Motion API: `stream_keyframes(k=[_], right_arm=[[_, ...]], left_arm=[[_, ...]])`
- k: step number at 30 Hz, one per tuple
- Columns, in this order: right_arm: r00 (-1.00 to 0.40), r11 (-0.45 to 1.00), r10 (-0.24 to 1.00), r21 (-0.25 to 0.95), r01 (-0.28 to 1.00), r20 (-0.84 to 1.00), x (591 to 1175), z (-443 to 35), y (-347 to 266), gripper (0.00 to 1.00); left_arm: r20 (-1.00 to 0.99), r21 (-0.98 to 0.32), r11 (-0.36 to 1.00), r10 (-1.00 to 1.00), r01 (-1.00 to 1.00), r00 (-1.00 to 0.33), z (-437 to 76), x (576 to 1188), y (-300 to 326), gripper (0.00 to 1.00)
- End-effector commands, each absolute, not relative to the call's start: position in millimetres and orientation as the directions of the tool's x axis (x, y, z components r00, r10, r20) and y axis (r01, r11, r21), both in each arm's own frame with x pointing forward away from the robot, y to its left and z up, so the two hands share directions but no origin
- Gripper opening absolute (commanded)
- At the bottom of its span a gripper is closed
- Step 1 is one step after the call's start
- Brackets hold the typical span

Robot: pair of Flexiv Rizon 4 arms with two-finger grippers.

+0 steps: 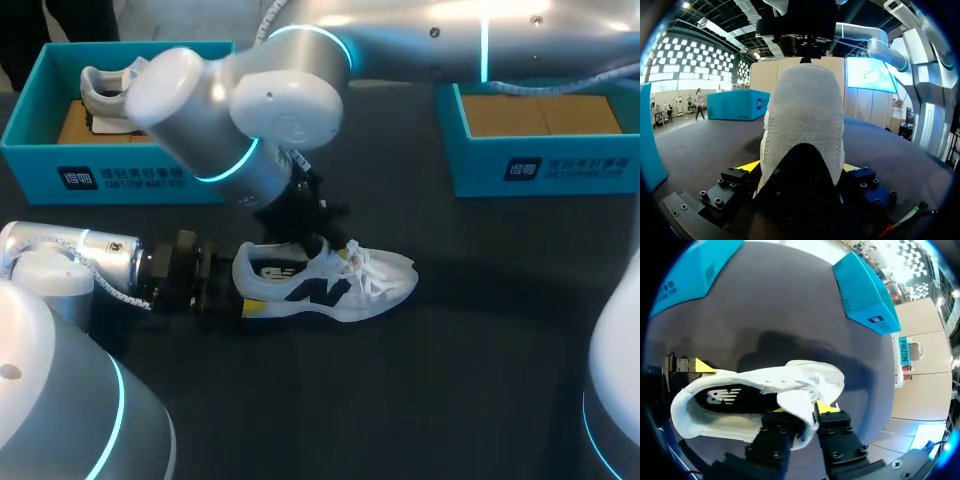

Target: Take the shoe out of the shoebox, open the shoe tongue, remove and reinsert the insole, then place the shoe into the shoebox

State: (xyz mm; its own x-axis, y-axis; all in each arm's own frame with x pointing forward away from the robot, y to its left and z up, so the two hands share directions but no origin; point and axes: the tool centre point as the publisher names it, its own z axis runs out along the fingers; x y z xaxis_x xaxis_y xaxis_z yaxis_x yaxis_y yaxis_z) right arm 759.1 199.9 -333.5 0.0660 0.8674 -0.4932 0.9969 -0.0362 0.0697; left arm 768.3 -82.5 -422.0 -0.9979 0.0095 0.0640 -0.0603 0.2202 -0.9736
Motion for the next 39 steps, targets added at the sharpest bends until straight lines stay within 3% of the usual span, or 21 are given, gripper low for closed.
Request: stream_keyframes(k=[1,4,27,31,34,38,39], right_arm=[[0.674,-0.57,0.663,0.362,0.737,-0.327,753,-329,189,0.07],[0.682,-0.583,0.658,0.356,0.73,-0.32,753,-329,184,0.0],[0.768,-0.67,0.562,0.376,0.64,-0.306,745,-323,134,0.02],[0.771,-0.677,0.554,0.369,0.637,-0.314,744,-332,132,0.1],[0.775,-0.686,0.548,0.362,0.631,-0.314,744,-340,129,0.34],[0.784,-0.698,0.536,0.357,0.621,-0.314,744,-350,125,0.49],[0.786,-0.702,0.533,0.355,0.618,-0.314,744,-352,124,0.61]], left_arm=[[0.063,-0.974,0.22,0.006,-0.06,-0.998,-423,768,-84,0.0],[0.063,-0.974,0.22,0.006,-0.06,-0.998,-423,768,-84,0.0],[0.063,-0.974,0.22,0.006,-0.06,-0.998,-423,768,-84,0.0],[0.063,-0.974,0.22,0.006,-0.06,-0.998,-423,768,-84,0.0],[0.063,-0.974,0.22,0.006,-0.06,-0.998,-423,768,-84,0.0],[0.063,-0.974,0.22,0.006,-0.06,-0.998,-423,768,-84,0.0],[0.063,-0.974,0.22,0.006,-0.06,-0.998,-423,768,-84,0.0]])
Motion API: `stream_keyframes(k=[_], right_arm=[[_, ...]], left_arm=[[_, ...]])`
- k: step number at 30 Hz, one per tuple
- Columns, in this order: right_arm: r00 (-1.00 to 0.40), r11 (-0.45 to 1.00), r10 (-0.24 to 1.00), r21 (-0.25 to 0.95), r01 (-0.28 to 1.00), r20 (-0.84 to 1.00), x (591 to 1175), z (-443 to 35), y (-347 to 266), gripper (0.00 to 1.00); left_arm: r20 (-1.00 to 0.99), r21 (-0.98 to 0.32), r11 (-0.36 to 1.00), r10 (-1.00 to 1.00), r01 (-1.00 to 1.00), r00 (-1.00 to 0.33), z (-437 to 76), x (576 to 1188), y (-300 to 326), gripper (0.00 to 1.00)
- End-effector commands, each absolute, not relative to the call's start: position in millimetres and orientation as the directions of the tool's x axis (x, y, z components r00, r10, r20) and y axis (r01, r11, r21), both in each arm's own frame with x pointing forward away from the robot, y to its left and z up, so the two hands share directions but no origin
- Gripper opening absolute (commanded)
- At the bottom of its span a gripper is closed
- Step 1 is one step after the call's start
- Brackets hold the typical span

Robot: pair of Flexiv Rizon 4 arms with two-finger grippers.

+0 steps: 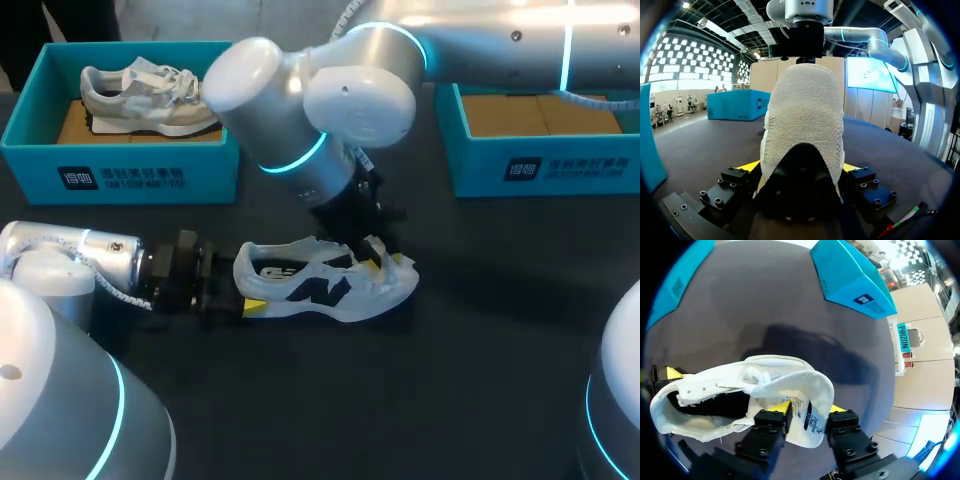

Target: Take the shoe out of the shoebox, open the shoe tongue, remove and reinsert the insole, then place the shoe into the shoebox

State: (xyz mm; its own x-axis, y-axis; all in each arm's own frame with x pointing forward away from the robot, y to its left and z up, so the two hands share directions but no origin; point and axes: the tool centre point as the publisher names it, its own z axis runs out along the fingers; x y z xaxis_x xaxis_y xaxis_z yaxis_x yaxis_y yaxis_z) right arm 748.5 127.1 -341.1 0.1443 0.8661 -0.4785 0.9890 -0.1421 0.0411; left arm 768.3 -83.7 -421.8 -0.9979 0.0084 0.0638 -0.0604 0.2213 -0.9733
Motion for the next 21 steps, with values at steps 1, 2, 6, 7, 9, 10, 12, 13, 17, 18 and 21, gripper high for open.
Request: stream_keyframes(k=[1,2,6,7,9,10,12,13,17,18,21], right_arm=[[0.787,-0.705,0.53,0.352,0.616,-0.315,743,-354,125,0.74],[0.787,-0.708,0.529,0.347,0.615,-0.318,742,-353,128,0.82],[0.786,-0.715,0.522,0.332,0.615,-0.332,740,-361,128,0.95],[0.785,-0.716,0.521,0.329,0.616,-0.336,740,-362,128,1.0],[0.786,-0.718,0.52,0.327,0.615,-0.336,739,-363,127,1.0],[0.787,-0.719,0.518,0.328,0.613,-0.335,739,-362,126,1.0],[0.791,-0.72,0.513,0.335,0.608,-0.334,738,-358,125,1.0],[0.793,-0.72,0.51,0.34,0.605,-0.333,738,-356,124,1.0],[0.8,-0.717,0.502,0.36,0.597,-0.327,738,-348,121,1.0],[0.802,-0.717,0.502,0.364,0.595,-0.323,737,-346,121,1.0],[0.809,-0.717,0.502,0.376,0.587,-0.306,737,-340,121,1.0]], left_arm=[[0.063,-0.974,0.22,0.006,-0.06,-0.998,-423,768,-84,0.0],[0.063,-0.974,0.22,0.006,-0.06,-0.998,-423,768,-84,0.0],[0.063,-0.974,0.22,0.006,-0.06,-0.998,-423,768,-84,0.0],[0.063,-0.974,0.22,0.006,-0.06,-0.998,-423,768,-84,0.0],[0.063,-0.974,0.22,0.006,-0.06,-0.998,-423,768,-84,0.0],[0.063,-0.974,0.22,0.006,-0.06,-0.998,-423,768,-84,0.0],[0.063,-0.974,0.22,0.006,-0.06,-0.998,-423,768,-84,0.0],[0.063,-0.974,0.22,0.006,-0.06,-0.998,-423,768,-84,0.0],[0.063,-0.974,0.22,0.006,-0.06,-0.998,-423,768,-84,0.0],[0.063,-0.974,0.22,0.006,-0.06,-0.998,-423,768,-84,0.0],[0.063,-0.974,0.22,0.006,-0.06,-0.998,-423,768,-84,0.0]])
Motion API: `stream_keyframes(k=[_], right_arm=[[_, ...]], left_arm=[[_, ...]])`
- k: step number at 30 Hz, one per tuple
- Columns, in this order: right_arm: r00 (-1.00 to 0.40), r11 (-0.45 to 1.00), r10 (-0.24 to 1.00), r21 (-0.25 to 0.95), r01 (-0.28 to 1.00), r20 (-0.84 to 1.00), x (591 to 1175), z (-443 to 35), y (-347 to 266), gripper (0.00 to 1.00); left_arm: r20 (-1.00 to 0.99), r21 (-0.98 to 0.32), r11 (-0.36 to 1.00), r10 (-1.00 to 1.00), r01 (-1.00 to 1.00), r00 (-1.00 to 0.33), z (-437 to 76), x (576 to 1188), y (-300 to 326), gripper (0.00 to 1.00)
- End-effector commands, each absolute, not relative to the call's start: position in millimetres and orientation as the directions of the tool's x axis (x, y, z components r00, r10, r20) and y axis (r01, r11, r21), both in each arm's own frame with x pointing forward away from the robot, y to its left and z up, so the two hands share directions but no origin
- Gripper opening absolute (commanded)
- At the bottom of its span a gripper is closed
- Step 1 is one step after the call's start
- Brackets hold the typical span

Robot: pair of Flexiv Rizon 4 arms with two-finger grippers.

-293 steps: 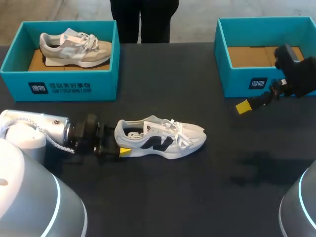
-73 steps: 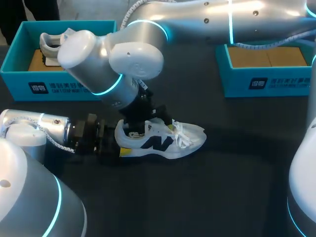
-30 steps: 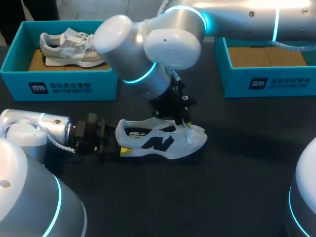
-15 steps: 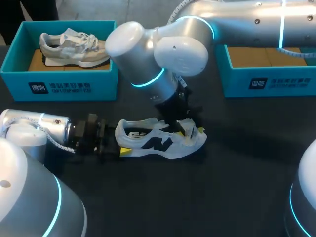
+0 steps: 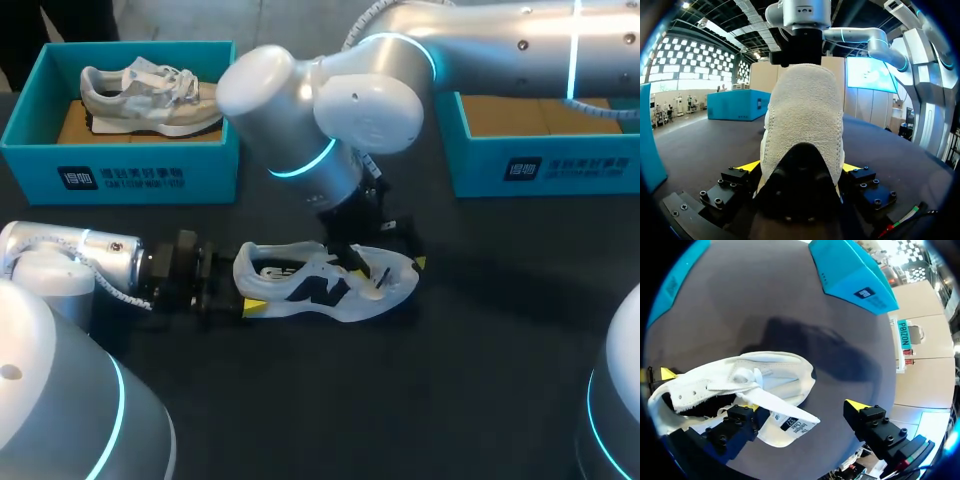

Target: Take the shoe out of the shoebox, open the shoe tongue, remove and reinsert the insole, then place the shoe into the shoebox

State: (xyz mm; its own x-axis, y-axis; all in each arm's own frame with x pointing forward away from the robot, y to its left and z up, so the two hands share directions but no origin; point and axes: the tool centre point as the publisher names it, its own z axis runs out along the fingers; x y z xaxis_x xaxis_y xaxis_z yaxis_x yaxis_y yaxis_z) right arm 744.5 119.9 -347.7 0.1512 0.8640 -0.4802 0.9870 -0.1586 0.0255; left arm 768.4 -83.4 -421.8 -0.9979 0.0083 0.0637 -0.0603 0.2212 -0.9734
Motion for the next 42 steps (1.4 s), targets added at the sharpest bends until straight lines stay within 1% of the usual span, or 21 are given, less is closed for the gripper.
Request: stream_keyframes(k=[1,6,9,14,17,22,25,27,28,32,36,41,42], right_arm=[[0.811,-0.717,0.506,0.38,0.585,-0.293,737,-337,122,1.0],[0.8,-0.695,0.544,0.399,0.599,-0.254,742,-324,124,1.0],[0.75,-0.651,0.63,0.39,0.651,-0.201,746,-314,130,1.0],[0.587,-0.512,0.804,0.391,0.765,-0.097,754,-296,145,1.0],[0.47,-0.413,0.881,0.393,0.822,-0.057,758,-283,155,1.0],[0.32,-0.292,0.948,0.413,0.863,0.001,762,-266,163,1.0],[0.175,-0.17,0.984,0.426,0.889,0.029,767,-257,171,1.0],[0.096,-0.108,0.994,0.439,0.892,0.05,769,-251,177,1.0],[0.03,-0.054,0.998,0.442,0.895,0.061,770,-249,180,1.0],[-0.149,0.115,0.988,0.441,0.89,0.042,772,-241,197,1.0],[-0.24,0.213,0.971,0.423,0.881,0.011,779,-241,209,1.0],[-0.317,0.293,0.948,0.4,0.868,-0.004,786,-243,222,1.0],[-0.331,0.305,0.944,0.401,0.864,-0.006,787,-243,223,0.87]], left_arm=[[0.063,-0.974,0.22,0.006,-0.06,-0.998,-423,768,-84,0.0],[0.063,-0.974,0.22,0.006,-0.06,-0.998,-423,768,-84,0.0],[0.063,-0.974,0.22,0.006,-0.06,-0.998,-423,768,-84,0.0],[0.063,-0.974,0.22,0.006,-0.06,-0.998,-423,768,-84,0.0],[0.063,-0.974,0.22,0.006,-0.06,-0.998,-423,768,-84,0.0],[0.063,-0.974,0.22,0.006,-0.06,-0.998,-423,768,-84,0.0],[0.063,-0.974,0.22,0.006,-0.06,-0.998,-423,768,-84,0.0],[0.063,-0.974,0.22,0.006,-0.06,-0.998,-423,768,-84,0.0],[0.063,-0.974,0.22,0.006,-0.06,-0.998,-423,768,-84,0.0],[0.063,-0.974,0.22,0.006,-0.06,-0.998,-423,768,-84,0.0],[0.063,-0.974,0.22,0.006,-0.06,-0.998,-423,768,-84,0.0],[0.063,-0.974,0.22,0.006,-0.06,-0.998,-423,768,-84,0.0],[0.063,-0.974,0.22,0.006,-0.06,-0.998,-423,768,-84,0.0]])
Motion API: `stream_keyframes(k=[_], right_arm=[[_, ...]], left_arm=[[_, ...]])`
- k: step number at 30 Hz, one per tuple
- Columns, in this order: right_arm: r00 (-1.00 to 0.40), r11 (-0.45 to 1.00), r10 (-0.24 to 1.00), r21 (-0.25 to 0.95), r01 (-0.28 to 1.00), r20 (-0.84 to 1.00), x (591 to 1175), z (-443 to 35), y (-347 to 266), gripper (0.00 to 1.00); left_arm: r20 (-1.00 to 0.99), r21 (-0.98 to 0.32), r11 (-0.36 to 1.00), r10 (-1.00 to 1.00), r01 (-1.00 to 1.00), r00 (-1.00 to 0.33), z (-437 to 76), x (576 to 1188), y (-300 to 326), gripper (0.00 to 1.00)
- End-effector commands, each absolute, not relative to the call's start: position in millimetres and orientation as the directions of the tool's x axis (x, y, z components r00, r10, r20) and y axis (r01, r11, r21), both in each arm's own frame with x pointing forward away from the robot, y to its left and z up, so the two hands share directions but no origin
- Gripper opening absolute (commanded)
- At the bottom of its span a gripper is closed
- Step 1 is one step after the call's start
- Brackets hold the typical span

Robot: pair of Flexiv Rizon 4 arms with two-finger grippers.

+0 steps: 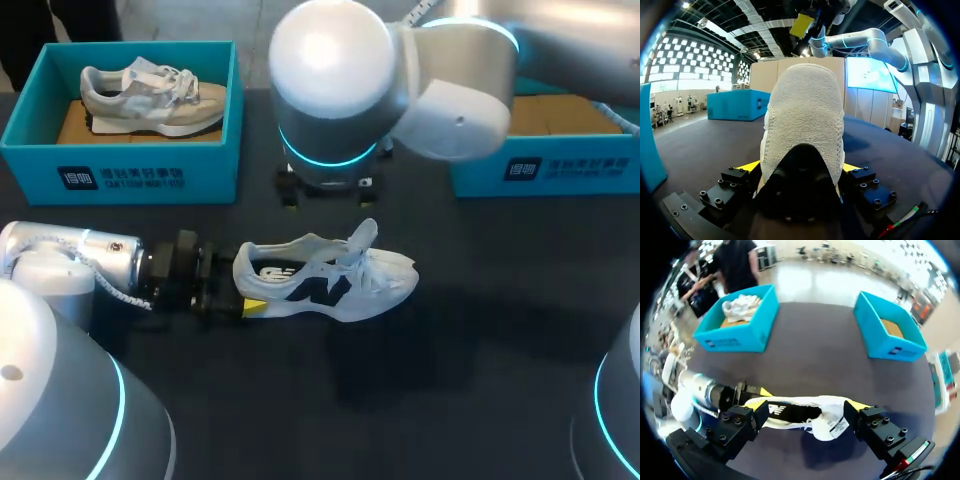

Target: Take the shoe out of the shoebox, open the shoe tongue, remove and reinsert the insole, then place the shoe into the shoebox

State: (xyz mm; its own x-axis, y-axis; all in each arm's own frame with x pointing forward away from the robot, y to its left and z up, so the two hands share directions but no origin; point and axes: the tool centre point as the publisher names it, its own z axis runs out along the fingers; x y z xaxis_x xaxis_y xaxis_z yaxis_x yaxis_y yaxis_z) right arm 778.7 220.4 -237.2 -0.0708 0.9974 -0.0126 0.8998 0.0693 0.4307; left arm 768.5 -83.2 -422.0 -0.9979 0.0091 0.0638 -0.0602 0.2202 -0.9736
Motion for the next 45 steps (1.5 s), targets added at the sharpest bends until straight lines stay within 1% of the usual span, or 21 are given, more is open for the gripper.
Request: stream_keyframes(k=[1,2,3,4,8,10,28,30,31,32,33,34,36,40,45], right_arm=[[-0.346,0.321,0.938,0.396,0.86,-0.009,788,-243,225,0.48],[-0.357,0.333,0.934,0.389,0.859,-0.012,789,-244,227,0.34],[-0.371,0.347,0.929,0.386,0.854,-0.015,790,-244,229,0.11],[-0.398,0.373,0.917,0.379,0.847,-0.013,790,-245,231,0.0],[-0.497,0.475,0.867,0.349,0.808,-0.032,787,-246,242,0.0],[-0.528,0.502,0.849,0.338,0.796,-0.017,784,-246,245,0.0],[-0.528,0.502,0.849,0.338,0.796,-0.017,784,-246,245,0.0],[-0.687,0.676,0.72,0.326,0.661,-0.1,790,-244,249,0.0],[-0.733,0.726,0.669,0.32,0.608,-0.124,792,-242,251,0.0],[-0.769,0.773,0.62,0.284,0.567,-0.155,793,-242,251,0.0],[-0.82,0.83,0.543,0.268,0.49,-0.182,795,-241,253,0.0],[-0.844,0.857,0.498,0.261,0.444,-0.199,795,-240,254,0.0],[-0.895,0.918,0.382,0.207,0.339,-0.229,795,-239,256,0.0],[-0.942,0.967,0.242,0.134,0.215,-0.232,796,-241,259,0.0],[-0.972,0.997,0.079,-0.007,0.083,-0.221,794,-250,269,0.0]], left_arm=[[0.063,-0.974,0.22,0.006,-0.06,-0.998,-423,768,-84,0.0],[0.063,-0.974,0.22,0.006,-0.06,-0.998,-423,768,-84,0.0],[0.063,-0.974,0.22,0.006,-0.06,-0.998,-423,768,-84,0.0],[0.063,-0.974,0.22,0.006,-0.06,-0.998,-423,768,-84,0.0],[0.063,-0.974,0.22,0.006,-0.06,-0.998,-423,768,-84,0.0],[0.063,-0.974,0.22,0.006,-0.06,-0.998,-423,768,-84,0.0],[0.063,-0.974,0.22,0.006,-0.06,-0.998,-423,768,-84,0.0],[0.063,-0.974,0.22,0.006,-0.06,-0.998,-423,768,-84,0.0],[0.063,-0.974,0.22,0.006,-0.06,-0.998,-423,768,-84,0.0],[0.063,-0.974,0.22,0.006,-0.06,-0.998,-423,768,-84,0.0],[0.063,-0.974,0.22,0.006,-0.06,-0.998,-423,768,-84,0.0],[0.063,-0.974,0.22,0.006,-0.06,-0.998,-423,768,-84,0.0],[0.063,-0.974,0.22,0.006,-0.06,-0.998,-423,768,-84,0.0],[0.063,-0.974,0.22,0.006,-0.06,-0.998,-423,768,-84,0.0],[0.063,-0.974,0.22,0.006,-0.06,-0.998,-423,768,-84,0.0]])
